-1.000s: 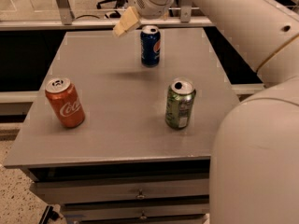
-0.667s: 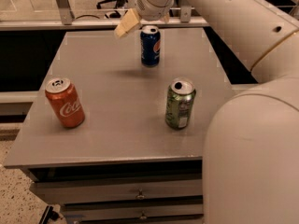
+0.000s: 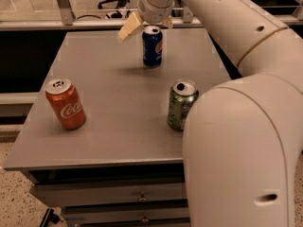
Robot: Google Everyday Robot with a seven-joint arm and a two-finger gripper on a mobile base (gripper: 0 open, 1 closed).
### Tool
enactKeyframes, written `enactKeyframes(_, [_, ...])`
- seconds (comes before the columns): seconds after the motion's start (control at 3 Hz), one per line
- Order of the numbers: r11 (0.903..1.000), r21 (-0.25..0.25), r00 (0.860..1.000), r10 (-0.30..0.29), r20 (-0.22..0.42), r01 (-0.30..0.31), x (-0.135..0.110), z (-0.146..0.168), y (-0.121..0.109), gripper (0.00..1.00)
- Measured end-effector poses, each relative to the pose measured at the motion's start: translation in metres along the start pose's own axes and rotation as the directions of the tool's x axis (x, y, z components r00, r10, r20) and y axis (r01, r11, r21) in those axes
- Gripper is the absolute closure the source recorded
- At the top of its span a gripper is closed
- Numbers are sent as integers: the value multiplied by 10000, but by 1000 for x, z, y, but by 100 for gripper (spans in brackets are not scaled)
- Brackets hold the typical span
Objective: Knock pepsi can over
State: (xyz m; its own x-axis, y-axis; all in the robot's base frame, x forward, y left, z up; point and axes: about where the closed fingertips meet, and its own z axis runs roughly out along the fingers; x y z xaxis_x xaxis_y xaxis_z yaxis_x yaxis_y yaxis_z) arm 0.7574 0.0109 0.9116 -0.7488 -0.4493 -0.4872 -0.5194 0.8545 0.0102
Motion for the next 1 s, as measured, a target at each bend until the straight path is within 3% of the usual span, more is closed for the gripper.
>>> enactKeyframes(0.67, [9952, 37, 9926, 977, -722, -977, 21, 4, -9, 0])
enactKeyframes(1.0, [9909, -10, 9868, 1337, -910, -1344, 32, 7, -13, 18])
